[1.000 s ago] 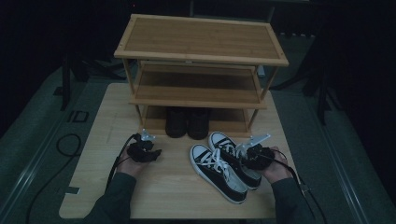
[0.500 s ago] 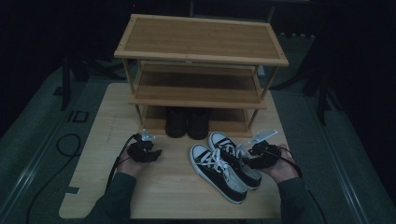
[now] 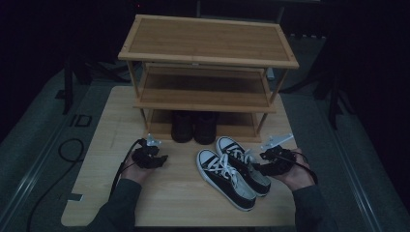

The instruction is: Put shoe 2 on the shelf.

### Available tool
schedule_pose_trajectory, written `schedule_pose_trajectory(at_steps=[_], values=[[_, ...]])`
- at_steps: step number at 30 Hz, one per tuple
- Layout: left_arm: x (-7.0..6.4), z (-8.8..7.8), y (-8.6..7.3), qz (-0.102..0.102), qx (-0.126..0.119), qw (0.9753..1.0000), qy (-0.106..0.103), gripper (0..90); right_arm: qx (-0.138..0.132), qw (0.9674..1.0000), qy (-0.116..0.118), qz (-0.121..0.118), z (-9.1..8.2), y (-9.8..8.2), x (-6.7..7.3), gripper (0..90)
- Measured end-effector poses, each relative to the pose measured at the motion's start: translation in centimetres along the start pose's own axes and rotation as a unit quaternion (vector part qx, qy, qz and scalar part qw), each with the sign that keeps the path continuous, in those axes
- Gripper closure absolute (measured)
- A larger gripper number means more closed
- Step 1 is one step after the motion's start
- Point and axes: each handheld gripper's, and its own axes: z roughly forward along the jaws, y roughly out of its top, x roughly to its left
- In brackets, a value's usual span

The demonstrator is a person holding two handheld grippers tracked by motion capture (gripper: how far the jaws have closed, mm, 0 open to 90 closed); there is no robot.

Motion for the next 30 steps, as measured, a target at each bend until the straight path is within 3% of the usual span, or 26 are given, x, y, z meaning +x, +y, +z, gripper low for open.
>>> schedule_pose_trajectory(at_steps=[9, 20, 30], values=[[0.0, 0.0, 0.0, 0.001, 0.0, 1.0, 0.0, 52.7, -0.013, 0.9999, 0.006, 0.0, -0.3, -0.1, 0.5, 43.6], [0.0, 0.0, 0.0, 0.0, 0.0, 1.0, -0.001, 52.5, -0.017, 0.9998, 0.013, -0.001, -0.5, -0.3, 1.1, 46.1], [0.0, 0.0, 0.0, 0.001, 0.001, 1.0, -0.001, 52.0, -0.03, 0.9992, 0.025, 0.003, -0.5, -0.6, 1.6, 41.4]])
